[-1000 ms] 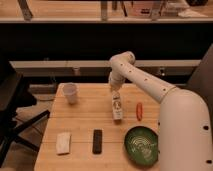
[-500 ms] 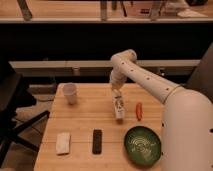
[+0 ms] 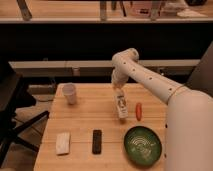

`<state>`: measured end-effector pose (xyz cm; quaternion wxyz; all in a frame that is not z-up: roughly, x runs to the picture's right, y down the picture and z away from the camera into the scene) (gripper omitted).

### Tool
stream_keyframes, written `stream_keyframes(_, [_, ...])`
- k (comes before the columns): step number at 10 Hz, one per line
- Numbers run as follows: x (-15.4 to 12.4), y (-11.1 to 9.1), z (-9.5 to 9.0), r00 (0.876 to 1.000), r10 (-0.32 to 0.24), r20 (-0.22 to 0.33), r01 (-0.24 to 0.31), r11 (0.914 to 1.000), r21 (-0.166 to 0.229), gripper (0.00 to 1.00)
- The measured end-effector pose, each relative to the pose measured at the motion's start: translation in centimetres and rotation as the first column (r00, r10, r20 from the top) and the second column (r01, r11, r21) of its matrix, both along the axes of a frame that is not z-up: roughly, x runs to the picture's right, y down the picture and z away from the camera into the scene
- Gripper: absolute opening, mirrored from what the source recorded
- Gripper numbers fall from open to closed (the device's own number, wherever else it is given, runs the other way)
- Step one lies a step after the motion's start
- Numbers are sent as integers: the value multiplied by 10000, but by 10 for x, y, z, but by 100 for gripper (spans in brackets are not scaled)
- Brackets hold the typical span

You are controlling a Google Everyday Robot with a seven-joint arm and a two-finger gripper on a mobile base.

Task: Stand the bottle upright

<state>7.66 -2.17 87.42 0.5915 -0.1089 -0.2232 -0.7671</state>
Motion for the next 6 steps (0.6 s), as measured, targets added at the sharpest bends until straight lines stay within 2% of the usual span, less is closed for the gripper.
stream_keyframes(2, [-4, 1, 0, 9998, -179, 124, 178, 9998, 106, 0])
stream_keyframes(3, [-5, 1, -1, 9992, -188, 352, 173, 9989, 442, 0])
stream_keyframes(4, [-6, -4, -8, 9967, -264, 767, 180, 9941, 1073, 0])
stream_keyframes(6, [-6, -16, -21, 9847, -453, 1682, 67, 9747, 2236, 0])
